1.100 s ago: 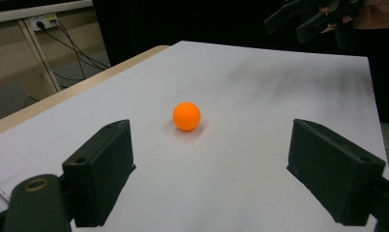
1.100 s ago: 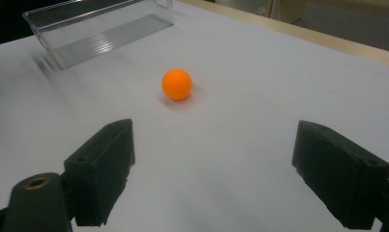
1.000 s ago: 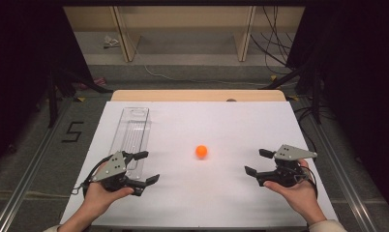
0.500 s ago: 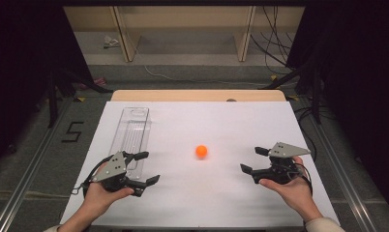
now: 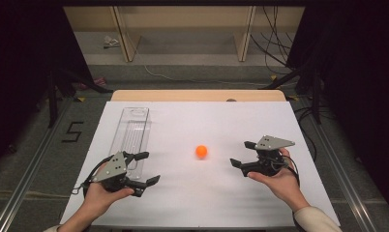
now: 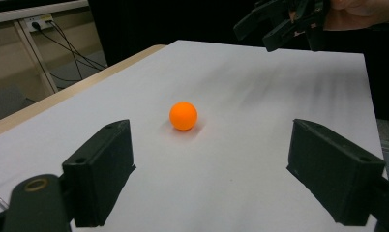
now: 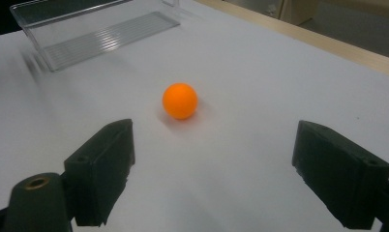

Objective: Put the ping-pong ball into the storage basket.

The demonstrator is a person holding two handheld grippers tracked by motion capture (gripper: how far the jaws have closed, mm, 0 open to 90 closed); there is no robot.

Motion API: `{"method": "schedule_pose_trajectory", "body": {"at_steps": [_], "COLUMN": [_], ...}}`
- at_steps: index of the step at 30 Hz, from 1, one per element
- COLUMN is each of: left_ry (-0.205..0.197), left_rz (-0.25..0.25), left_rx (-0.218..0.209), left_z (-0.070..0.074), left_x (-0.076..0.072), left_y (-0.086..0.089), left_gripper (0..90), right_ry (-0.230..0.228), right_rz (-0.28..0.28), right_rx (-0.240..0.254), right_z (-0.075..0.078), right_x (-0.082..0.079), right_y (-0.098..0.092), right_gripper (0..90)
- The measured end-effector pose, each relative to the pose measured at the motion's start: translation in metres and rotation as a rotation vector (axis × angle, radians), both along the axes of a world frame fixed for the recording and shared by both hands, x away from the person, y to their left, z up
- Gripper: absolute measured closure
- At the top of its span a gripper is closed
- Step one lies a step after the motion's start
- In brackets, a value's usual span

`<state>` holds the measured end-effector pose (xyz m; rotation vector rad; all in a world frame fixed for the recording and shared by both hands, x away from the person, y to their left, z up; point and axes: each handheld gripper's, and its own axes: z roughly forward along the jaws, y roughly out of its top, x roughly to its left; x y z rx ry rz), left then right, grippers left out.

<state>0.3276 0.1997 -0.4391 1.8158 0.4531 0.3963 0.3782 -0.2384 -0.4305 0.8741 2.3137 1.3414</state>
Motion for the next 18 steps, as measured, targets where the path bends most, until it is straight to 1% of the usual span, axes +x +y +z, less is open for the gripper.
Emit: {"method": "schedule_pose_trajectory", "body": {"at_steps": [3, 18], "left_ry": [-0.001, -0.002], "left_rz": [0.0, -0.001], "left_rx": [0.001, -0.002], "left_z": [0.0, 0.0], "left_x": [0.0, 0.0], "left_y": [0.0, -0.001], "left_gripper": [16.0, 15.9], "right_ry": [0.005, 0.014], "right_rz": [0.005, 0.031], "right_rx": [-0.009, -0.018], "right_z": [-0.001, -0.005], "right_x": [0.003, 0.019], "right_y": [0.004, 0.024], "right_gripper": [16.1, 16.1]}}
